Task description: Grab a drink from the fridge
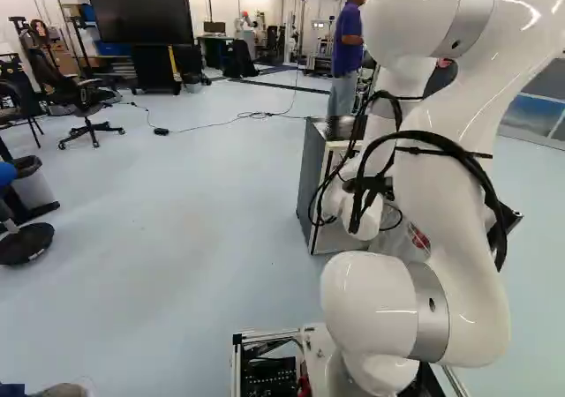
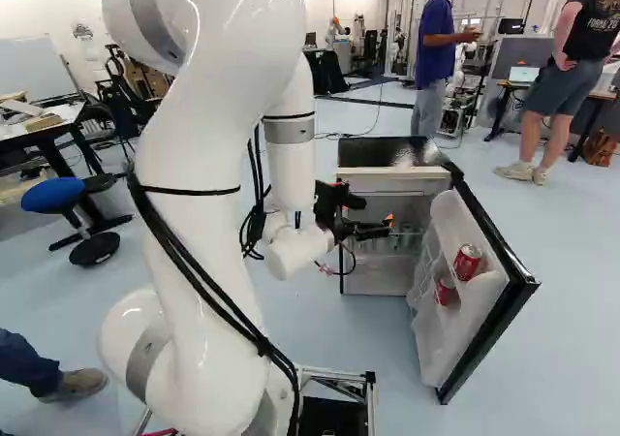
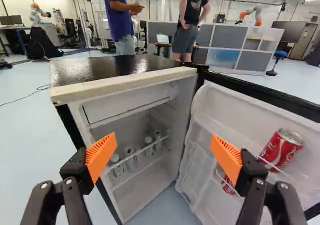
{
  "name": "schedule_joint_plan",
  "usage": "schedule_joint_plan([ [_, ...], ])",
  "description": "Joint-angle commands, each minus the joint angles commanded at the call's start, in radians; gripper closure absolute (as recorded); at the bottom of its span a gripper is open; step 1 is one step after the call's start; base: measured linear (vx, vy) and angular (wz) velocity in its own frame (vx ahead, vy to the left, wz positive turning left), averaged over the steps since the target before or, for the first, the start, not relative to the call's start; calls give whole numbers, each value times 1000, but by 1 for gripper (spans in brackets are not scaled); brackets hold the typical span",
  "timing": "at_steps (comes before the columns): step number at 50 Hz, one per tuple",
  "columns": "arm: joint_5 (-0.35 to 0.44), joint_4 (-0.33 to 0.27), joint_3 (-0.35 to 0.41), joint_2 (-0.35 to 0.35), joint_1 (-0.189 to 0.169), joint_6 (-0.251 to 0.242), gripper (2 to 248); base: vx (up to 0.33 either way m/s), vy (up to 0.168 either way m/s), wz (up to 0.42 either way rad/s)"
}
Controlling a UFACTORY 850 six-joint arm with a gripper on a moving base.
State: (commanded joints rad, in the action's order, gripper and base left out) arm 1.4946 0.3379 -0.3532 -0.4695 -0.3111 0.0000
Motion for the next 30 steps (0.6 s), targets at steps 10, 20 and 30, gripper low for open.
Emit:
schedule_joint_plan([
  [10,0,0,-19,-39,1,0,3,0,0,0],
  [20,0,3,-30,-74,2,0,3,0,0,0],
  [30,0,12,-44,-110,-1,0,3,0,0,0],
])
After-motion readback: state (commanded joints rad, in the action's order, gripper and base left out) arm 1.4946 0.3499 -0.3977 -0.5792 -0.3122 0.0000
